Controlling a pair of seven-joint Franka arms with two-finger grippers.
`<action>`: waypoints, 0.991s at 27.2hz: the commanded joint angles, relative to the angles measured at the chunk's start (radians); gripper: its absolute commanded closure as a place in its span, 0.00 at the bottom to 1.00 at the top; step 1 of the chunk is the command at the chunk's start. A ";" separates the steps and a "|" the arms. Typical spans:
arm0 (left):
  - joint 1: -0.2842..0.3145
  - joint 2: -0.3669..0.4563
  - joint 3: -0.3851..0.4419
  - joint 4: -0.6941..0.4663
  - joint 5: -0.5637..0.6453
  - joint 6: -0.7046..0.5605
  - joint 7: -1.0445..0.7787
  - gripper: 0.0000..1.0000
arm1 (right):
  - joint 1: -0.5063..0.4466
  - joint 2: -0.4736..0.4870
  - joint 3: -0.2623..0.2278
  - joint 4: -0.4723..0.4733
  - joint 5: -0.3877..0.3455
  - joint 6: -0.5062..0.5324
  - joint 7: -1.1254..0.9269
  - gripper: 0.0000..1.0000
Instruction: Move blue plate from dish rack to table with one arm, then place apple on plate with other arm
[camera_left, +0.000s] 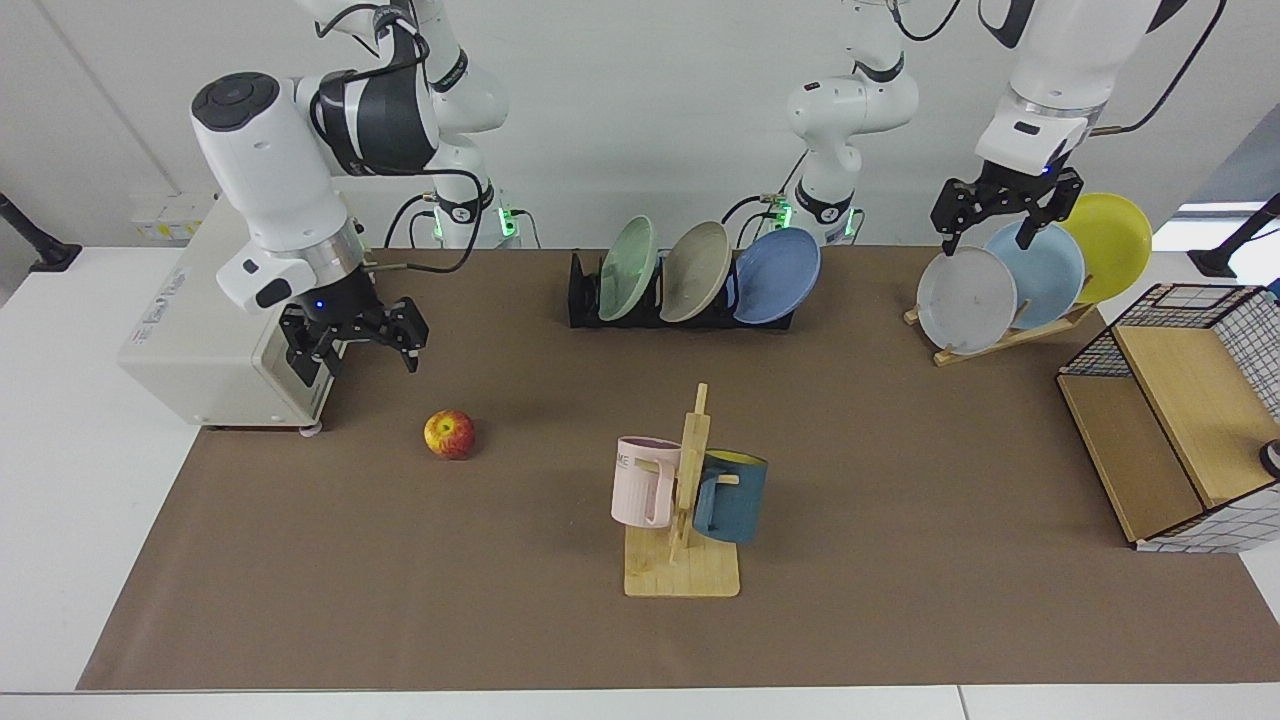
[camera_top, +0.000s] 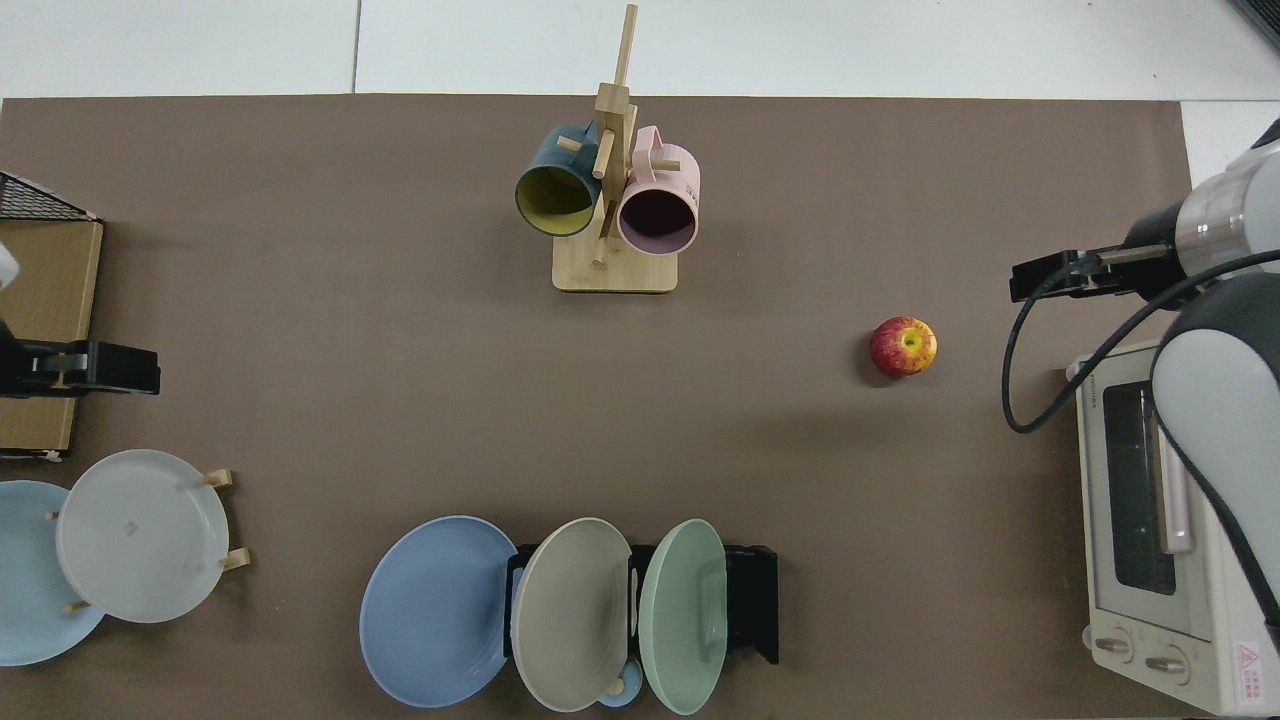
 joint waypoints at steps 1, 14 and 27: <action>-0.008 -0.168 -0.111 -0.247 0.080 0.123 -0.159 0.04 | 0.003 0.033 0.009 -0.036 0.011 0.100 0.020 0.00; -0.037 -0.377 -0.309 -0.587 0.094 0.200 -0.334 0.05 | 0.054 0.088 0.009 -0.131 0.011 0.248 0.070 0.00; -0.109 -0.440 -0.352 -0.759 0.073 0.324 -0.472 0.17 | 0.052 0.103 0.007 -0.246 0.009 0.326 0.070 0.00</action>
